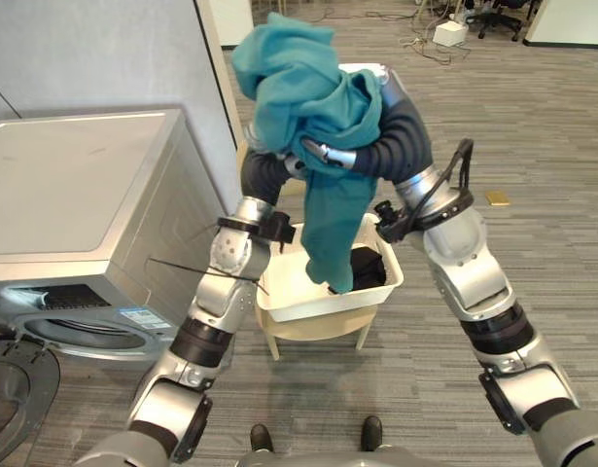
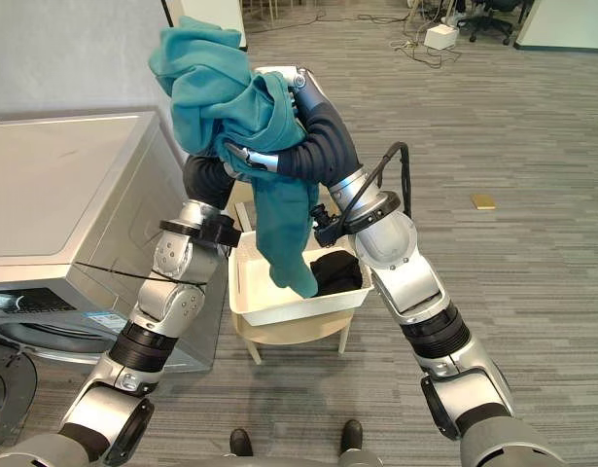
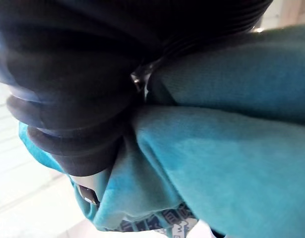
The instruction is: Pick up the laundry basket with both hands and put the clothes into the washing machine.
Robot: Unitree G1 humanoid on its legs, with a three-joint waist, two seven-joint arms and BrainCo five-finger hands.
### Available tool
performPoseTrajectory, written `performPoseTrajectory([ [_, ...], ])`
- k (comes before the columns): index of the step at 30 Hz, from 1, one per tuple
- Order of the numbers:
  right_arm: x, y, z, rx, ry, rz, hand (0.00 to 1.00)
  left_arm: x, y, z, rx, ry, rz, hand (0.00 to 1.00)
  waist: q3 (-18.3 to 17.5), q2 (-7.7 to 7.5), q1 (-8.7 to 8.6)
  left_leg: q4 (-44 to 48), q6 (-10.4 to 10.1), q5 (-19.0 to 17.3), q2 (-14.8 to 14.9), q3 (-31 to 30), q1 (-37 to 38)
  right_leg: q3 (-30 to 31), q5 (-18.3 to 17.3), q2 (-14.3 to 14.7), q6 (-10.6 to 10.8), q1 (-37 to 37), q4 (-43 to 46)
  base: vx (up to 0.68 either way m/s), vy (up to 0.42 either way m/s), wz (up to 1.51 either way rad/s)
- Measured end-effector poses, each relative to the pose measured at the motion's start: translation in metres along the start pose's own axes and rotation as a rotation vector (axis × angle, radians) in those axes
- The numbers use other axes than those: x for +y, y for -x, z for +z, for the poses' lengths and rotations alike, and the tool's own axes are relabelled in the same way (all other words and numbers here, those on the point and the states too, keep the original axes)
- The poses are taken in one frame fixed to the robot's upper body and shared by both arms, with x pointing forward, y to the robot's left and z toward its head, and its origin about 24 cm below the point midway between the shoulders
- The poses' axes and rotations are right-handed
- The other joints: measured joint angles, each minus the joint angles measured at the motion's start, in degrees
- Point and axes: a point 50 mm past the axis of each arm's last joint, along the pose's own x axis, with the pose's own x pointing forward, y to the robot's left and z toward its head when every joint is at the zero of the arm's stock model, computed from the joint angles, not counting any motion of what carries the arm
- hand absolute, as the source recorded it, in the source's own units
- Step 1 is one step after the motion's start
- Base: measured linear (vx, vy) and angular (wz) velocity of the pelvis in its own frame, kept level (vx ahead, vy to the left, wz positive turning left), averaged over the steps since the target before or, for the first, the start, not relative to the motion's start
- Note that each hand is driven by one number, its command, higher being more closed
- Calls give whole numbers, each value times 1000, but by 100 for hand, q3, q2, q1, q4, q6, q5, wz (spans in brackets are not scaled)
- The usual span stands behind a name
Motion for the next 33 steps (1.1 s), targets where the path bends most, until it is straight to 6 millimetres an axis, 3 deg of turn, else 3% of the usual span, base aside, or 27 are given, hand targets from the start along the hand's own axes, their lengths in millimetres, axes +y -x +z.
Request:
performPoseTrajectory([
  [4, 1, 5, -3, 18, 5, -19, 100, 1, -1, 4, -24, -138, -8, 100, -27, 42, 5, 0, 0, 0, 0, -6, 1, -4, 3, 0, -4, 4, -1, 0, 0, 0],
  [7, -1, 12, -8, 47, -1, -55, 100, -1, 0, 5, -48, -368, -12, 100, -37, 61, 9, 0, 0, 0, 0, -6, 1, -5, 3, 0, -4, 4, -2, 0, 0, 0],
  [8, -1, 15, -10, 58, -5, -61, 0, 0, 0, 6, -58, -436, -8, 100, -37, 62, 0, 0, 0, 0, 0, -4, 2, -5, 3, 0, -4, 4, -2, 0, 0, 0],
  [12, 1, 24, -15, 88, -25, -85, 0, 5, -1, 10, -92, -598, 38, 100, -36, 62, -33, 0, 0, 0, 1, -3, 4, -3, 4, 1, -4, 4, -1, 0, 0, 0],
  [18, 8, 35, -21, 123, -64, -90, 0, 23, -1, 19, -112, -612, 163, 100, -36, 63, -40, 0, 0, 0, 1, 0, 11, 8, 4, 2, -4, 8, 0, 0, 0, 0],
  [24, -2, 39, -24, 150, -69, -182, 0, 51, 16, 13, -57, -178, 338, 100, -36, 66, -52, 0, 0, 0, 3, 41, 57, 84, 4, 8, -4, 15, -1, 0, 0, -3],
  [29, -17, 50, -28, 187, -25, -265, 0, 80, 37, 4, 0, -100, 479, 100, -35, 69, -42, 0, 1, -1, 4, 72, 115, 149, 4, 10, -4, 49, -2, 2, 3, -3],
  [33, -30, 79, -43, 320, 38, -346, 0, 96, 46, 6, -3, -94, 553, 100, -42, 92, -46, -1, 0, -2, 3, 52, 143, 136, -2, 8, 1, 88, -20, 0, 3, 2],
])
